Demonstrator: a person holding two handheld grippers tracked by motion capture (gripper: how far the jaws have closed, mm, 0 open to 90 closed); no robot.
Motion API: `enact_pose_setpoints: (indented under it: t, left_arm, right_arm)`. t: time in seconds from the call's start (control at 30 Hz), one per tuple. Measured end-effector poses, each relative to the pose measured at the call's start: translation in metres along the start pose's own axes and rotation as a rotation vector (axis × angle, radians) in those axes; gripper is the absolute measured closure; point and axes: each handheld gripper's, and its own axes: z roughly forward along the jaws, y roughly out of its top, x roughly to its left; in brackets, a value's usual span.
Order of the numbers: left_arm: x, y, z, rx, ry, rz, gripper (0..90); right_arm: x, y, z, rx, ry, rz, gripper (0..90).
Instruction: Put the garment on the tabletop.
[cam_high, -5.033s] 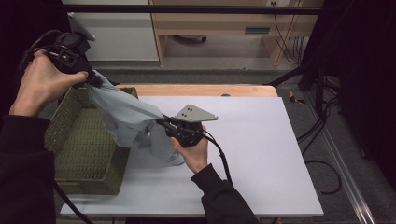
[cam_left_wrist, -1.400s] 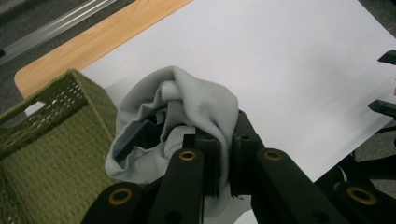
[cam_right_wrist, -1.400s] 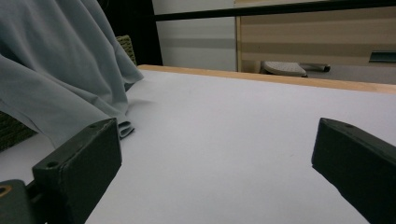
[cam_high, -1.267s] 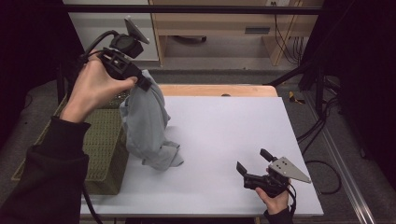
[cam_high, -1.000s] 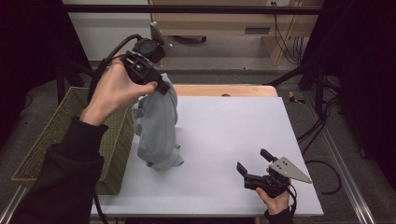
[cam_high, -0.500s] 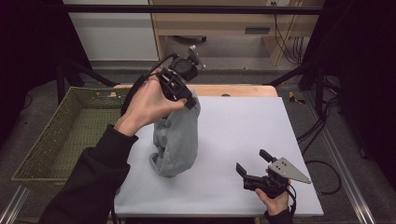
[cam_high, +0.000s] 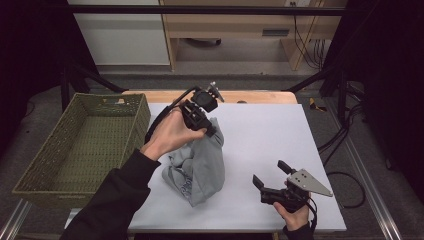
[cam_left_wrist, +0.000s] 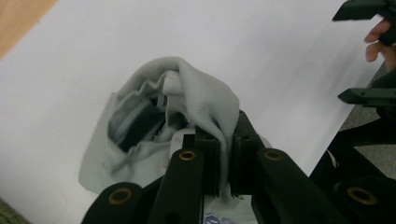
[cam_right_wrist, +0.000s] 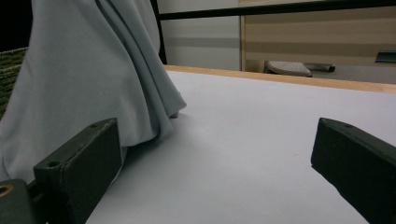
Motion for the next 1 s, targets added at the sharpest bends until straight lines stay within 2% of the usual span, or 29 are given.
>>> enact_pose_setpoints:
  t: [0.23, 0.3, 0.33, 0.4, 0.5, 0.6, 0.7, 0.77, 0.83, 0.9, 0.93, 1.0]
  left_arm:
    - [-0.001, -0.015, 0.038, -0.02, -0.036, -0.014, 83.6]
    - [0.0, -0.018, 0.048, -0.015, -0.045, -0.002, 83.3]
    - [0.0, -0.019, 0.052, -0.014, -0.057, -0.016, 83.3]
    - [0.0, -0.022, 0.06, -0.006, -0.065, -0.014, 83.2]
    - [0.001, -0.026, 0.072, 0.005, -0.063, -0.018, 83.0]
    - [0.002, -0.032, 0.083, 0.012, -0.07, -0.018, 82.6]
    - [0.001, -0.036, 0.091, 0.026, -0.073, -0.005, 81.9]
    - [0.0, -0.038, 0.094, 0.033, -0.065, 0.007, 80.5]
    - [-0.002, -0.039, 0.094, 0.025, -0.052, 0.026, 77.0]
    - [-0.003, -0.039, 0.089, -0.014, -0.041, 0.039, 67.9]
    - [-0.003, -0.039, 0.086, -0.037, -0.026, 0.05, 60.7]
    - [-0.004, -0.039, 0.079, -0.087, 0.015, 0.071, 45.7]
  right_arm:
    - [-0.001, -0.001, 0.0, 0.005, -0.002, 0.016, 2.0]
    - [0.0, -0.001, 0.0, 0.002, 0.003, 0.02, 2.0]
    - [-0.001, -0.001, 0.0, 0.005, 0.003, 0.019, 2.0]
    - [-0.001, -0.002, 0.001, 0.009, -0.006, 0.017, 2.0]
    - [-0.001, -0.002, 0.002, -0.005, -0.002, 0.03, 2.0]
    - [-0.002, -0.002, 0.001, 0.009, -0.01, 0.014, 2.0]
    - [-0.002, -0.003, 0.002, 0.011, -0.002, 0.007, 2.0]
    - [-0.001, -0.003, 0.002, 0.018, 0.0, 0.021, 2.0]
    - [-0.001, -0.003, 0.003, 0.013, 0.002, 0.019, 2.0]
    - [-0.001, -0.003, 0.003, 0.015, -0.004, 0.014, 2.0]
    - [0.0, -0.003, 0.004, 0.009, 0.001, 0.028, 2.0]
    - [-0.001, -0.003, 0.004, 0.012, -0.001, 0.017, 2.0]
